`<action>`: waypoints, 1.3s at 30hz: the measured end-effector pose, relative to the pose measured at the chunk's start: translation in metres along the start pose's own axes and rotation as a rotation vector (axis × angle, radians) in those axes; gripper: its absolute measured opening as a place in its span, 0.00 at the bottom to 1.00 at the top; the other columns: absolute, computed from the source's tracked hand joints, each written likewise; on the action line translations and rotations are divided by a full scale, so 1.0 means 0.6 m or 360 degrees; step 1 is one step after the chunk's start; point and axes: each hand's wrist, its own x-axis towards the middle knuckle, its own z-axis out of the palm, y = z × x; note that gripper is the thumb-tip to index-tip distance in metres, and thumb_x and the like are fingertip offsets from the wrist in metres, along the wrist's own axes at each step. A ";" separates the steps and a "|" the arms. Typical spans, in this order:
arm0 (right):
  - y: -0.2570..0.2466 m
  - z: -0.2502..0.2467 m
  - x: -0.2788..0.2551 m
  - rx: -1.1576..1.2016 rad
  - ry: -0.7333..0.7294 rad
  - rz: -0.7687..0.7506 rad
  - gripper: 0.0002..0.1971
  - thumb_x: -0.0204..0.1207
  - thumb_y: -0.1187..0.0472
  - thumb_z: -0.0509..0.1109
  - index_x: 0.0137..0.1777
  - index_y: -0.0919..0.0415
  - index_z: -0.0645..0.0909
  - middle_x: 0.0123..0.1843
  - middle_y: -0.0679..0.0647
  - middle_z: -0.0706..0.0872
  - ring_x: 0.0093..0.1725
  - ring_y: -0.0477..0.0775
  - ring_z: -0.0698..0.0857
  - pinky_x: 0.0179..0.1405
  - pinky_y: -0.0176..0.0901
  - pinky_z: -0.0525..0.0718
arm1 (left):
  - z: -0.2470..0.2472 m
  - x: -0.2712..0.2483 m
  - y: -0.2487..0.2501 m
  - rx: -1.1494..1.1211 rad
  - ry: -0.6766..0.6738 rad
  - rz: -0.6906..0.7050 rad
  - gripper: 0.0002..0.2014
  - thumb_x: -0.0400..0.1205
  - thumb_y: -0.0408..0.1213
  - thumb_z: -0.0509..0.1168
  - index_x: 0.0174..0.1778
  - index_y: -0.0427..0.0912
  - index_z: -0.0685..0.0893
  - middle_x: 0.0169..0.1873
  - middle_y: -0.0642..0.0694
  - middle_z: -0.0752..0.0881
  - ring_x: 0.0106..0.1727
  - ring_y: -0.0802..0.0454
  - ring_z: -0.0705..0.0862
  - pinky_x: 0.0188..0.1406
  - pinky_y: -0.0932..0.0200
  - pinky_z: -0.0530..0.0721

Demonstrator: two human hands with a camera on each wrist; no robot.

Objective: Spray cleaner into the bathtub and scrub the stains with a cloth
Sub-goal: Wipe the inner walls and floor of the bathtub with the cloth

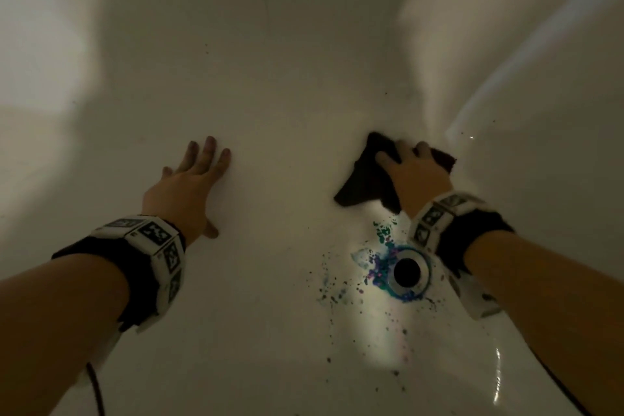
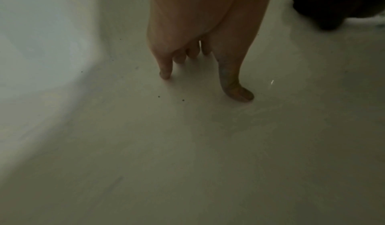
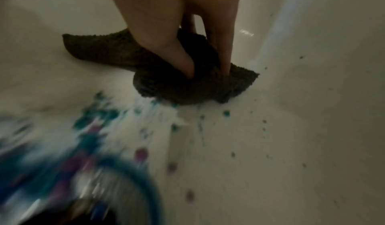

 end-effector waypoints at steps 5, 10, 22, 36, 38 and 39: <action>-0.019 0.045 -0.068 -0.0078 -0.0360 -0.0308 0.32 0.81 0.58 0.63 0.81 0.49 0.52 0.83 0.59 0.49 0.79 0.67 0.54 0.74 0.57 0.67 | 0.001 -0.001 -0.003 -0.0009 0.0018 -0.0004 0.63 0.67 0.39 0.79 0.79 0.52 0.31 0.78 0.56 0.28 0.81 0.52 0.34 0.80 0.44 0.50; 0.040 -0.016 -0.097 0.0045 0.0431 -0.0080 0.15 0.62 0.66 0.72 0.51 0.67 0.85 0.49 0.74 0.83 0.39 0.76 0.84 0.24 0.56 0.84 | 0.003 0.001 -0.005 -0.0041 0.0077 0.0019 0.64 0.65 0.39 0.80 0.79 0.50 0.31 0.76 0.58 0.28 0.82 0.52 0.35 0.80 0.43 0.51; 0.136 -0.015 0.009 0.0104 0.0045 0.0289 0.33 0.77 0.56 0.67 0.79 0.61 0.58 0.71 0.72 0.67 0.66 0.72 0.71 0.63 0.61 0.74 | 0.008 0.008 -0.010 -0.0085 0.0155 -0.0008 0.65 0.62 0.39 0.82 0.80 0.54 0.37 0.79 0.59 0.33 0.82 0.53 0.38 0.80 0.43 0.50; 0.039 0.091 -0.130 0.0118 -0.0321 0.0005 0.31 0.81 0.51 0.60 0.81 0.48 0.51 0.75 0.65 0.64 0.68 0.64 0.72 0.61 0.49 0.75 | 0.016 0.018 -0.020 0.0016 0.0266 0.0004 0.67 0.56 0.42 0.85 0.80 0.60 0.43 0.80 0.59 0.38 0.83 0.48 0.46 0.77 0.38 0.60; 0.027 0.096 -0.150 0.0244 -0.0393 0.0076 0.31 0.81 0.52 0.60 0.81 0.49 0.51 0.74 0.64 0.64 0.67 0.63 0.73 0.61 0.47 0.74 | 0.017 0.013 -0.011 0.0048 0.0239 -0.0020 0.65 0.58 0.42 0.84 0.81 0.56 0.43 0.81 0.55 0.39 0.83 0.48 0.44 0.78 0.40 0.59; 0.025 0.093 -0.159 0.0328 -0.0382 0.0133 0.31 0.80 0.53 0.61 0.81 0.49 0.52 0.73 0.63 0.66 0.66 0.63 0.74 0.58 0.46 0.75 | 0.013 0.009 -0.002 0.0089 0.0237 -0.0030 0.64 0.60 0.42 0.83 0.82 0.55 0.43 0.82 0.53 0.38 0.83 0.48 0.44 0.78 0.40 0.59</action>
